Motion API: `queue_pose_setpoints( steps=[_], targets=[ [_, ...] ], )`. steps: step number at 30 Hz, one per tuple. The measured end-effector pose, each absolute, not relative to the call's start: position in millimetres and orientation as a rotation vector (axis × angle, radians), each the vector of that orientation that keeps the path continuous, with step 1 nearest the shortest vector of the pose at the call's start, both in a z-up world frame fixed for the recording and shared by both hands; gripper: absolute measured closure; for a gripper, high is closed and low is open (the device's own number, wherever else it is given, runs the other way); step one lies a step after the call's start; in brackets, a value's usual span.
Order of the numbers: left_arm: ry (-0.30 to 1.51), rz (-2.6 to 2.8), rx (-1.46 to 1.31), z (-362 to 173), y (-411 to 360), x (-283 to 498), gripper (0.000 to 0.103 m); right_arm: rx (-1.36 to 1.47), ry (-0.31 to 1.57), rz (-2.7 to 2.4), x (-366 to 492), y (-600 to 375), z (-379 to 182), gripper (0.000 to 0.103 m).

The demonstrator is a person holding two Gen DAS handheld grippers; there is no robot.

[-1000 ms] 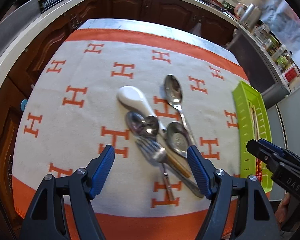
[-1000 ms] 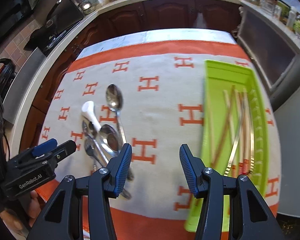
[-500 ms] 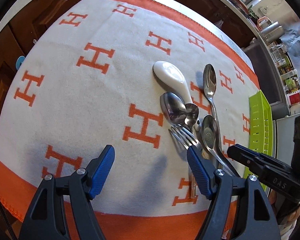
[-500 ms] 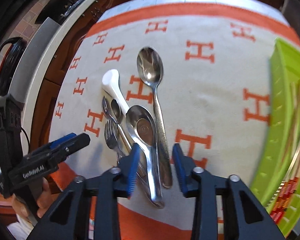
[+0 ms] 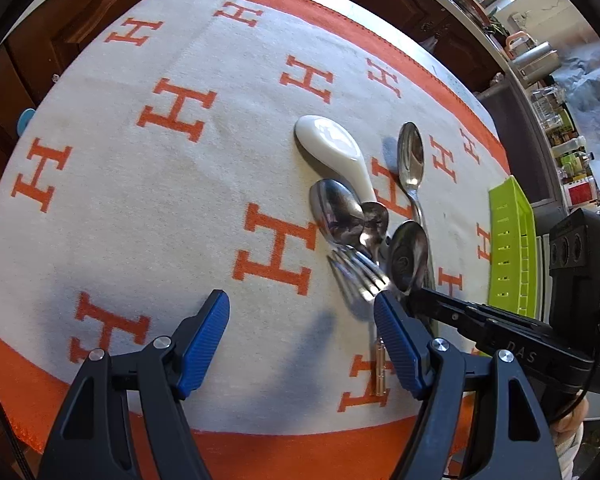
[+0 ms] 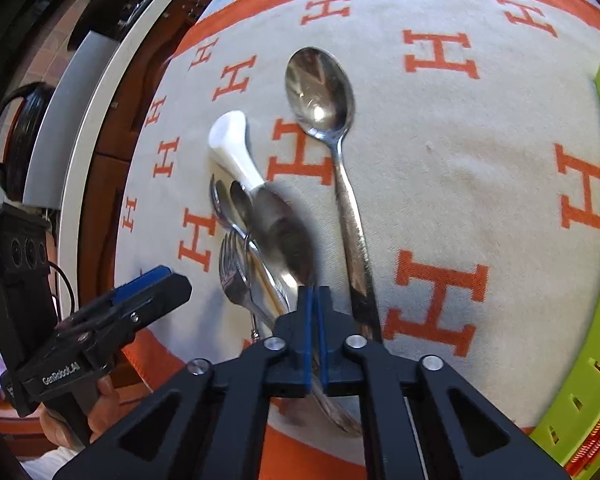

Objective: Organize utensils
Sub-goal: 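Grasp a small metal spoon from the cloth with the right gripper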

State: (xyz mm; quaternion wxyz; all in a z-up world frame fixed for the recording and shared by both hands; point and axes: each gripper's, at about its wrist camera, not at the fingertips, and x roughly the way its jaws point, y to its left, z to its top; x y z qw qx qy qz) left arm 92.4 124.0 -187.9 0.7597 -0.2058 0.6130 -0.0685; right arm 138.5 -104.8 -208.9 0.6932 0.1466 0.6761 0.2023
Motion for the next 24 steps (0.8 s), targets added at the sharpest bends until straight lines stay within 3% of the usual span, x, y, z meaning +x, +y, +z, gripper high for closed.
queue_pose_setpoints(
  steps=[14, 24],
  targets=[
    [1.35, -0.274, -0.642, -200, 107, 94, 0.032, 0.504, 1.423, 0.395, 122, -158, -186, 0.102],
    [1.321, -0.287, -0.718, -206, 93, 99, 0.033, 0.601, 1.25, 0.246, 95, -240, -124, 0.102]
  ],
)
